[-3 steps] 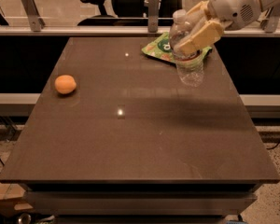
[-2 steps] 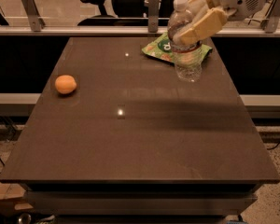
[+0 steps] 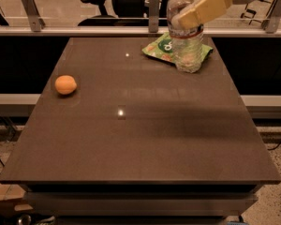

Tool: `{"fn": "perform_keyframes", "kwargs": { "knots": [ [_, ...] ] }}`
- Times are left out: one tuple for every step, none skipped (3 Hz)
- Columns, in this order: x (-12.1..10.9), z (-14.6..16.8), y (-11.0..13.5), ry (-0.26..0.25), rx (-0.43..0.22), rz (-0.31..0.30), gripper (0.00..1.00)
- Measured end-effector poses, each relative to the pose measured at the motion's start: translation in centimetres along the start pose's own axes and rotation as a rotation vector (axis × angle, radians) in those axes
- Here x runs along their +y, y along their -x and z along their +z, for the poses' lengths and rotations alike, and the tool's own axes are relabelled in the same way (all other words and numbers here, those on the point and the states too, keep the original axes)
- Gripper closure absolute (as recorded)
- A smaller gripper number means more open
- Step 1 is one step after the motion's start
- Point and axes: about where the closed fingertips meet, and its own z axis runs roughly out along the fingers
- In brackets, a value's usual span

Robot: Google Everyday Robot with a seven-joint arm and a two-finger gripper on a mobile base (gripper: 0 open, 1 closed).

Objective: Pick water bottle

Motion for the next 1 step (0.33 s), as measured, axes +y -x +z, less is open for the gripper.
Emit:
{"fn": "perform_keyframes", "kwargs": {
  "knots": [
    [0.06,0.33,0.00,-0.005,0.010,0.003,1.00]
  ]
}}
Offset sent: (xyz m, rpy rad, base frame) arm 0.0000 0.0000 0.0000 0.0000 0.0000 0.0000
